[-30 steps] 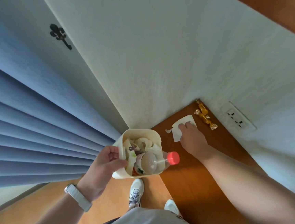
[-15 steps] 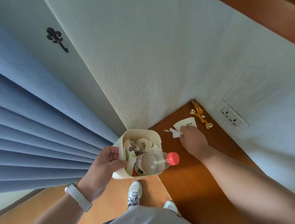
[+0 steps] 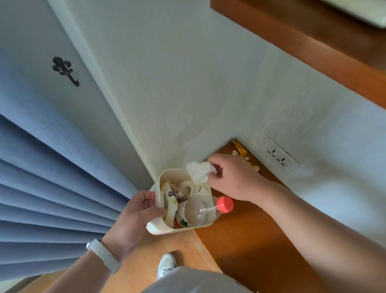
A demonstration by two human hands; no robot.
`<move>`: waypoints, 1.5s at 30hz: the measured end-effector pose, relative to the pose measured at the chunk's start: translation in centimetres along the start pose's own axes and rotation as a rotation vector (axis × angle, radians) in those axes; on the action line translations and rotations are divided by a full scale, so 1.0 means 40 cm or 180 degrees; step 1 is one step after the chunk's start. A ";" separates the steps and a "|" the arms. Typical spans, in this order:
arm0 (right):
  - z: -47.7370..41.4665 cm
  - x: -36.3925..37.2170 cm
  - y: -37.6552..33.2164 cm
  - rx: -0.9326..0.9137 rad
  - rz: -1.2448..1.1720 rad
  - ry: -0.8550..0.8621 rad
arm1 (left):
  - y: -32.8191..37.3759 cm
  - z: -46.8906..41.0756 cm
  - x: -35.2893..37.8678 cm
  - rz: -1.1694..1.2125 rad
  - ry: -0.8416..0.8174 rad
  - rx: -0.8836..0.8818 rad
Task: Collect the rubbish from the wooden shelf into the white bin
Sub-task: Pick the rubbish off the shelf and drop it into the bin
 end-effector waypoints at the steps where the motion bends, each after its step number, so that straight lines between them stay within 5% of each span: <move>1: -0.003 0.007 -0.019 -0.0032 0.0072 -0.0085 | 0.004 0.000 0.006 0.0002 -0.0049 -0.0005; 11: -0.030 0.034 -0.082 -0.0234 0.0896 -0.0061 | 0.010 0.021 0.026 0.0089 -0.0394 0.0076; 19: -0.021 0.038 -0.023 -0.0049 0.0484 0.0000 | 0.012 0.013 0.025 0.0013 -0.0459 0.0091; 25: 0.016 -0.019 0.165 0.0817 0.0161 0.0550 | 0.003 -0.020 0.036 0.0058 -0.0494 0.0043; 36: 0.046 0.144 0.552 0.2785 0.0484 0.0427 | -0.036 -0.046 -0.003 -0.0065 -0.0145 0.0038; 45: -0.004 0.192 0.582 0.2739 0.0230 0.0444 | -0.066 -0.036 -0.040 -0.0091 0.0045 -0.0020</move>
Point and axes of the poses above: each hand's wrist, its own z-axis away from the middle knuckle, its own x-axis out of the palm, y = z × x, the point moved 8 cm from there along -z, towards the middle knuckle, and after that the axes turned 2 degrees about -x, right-handed, at the moved point
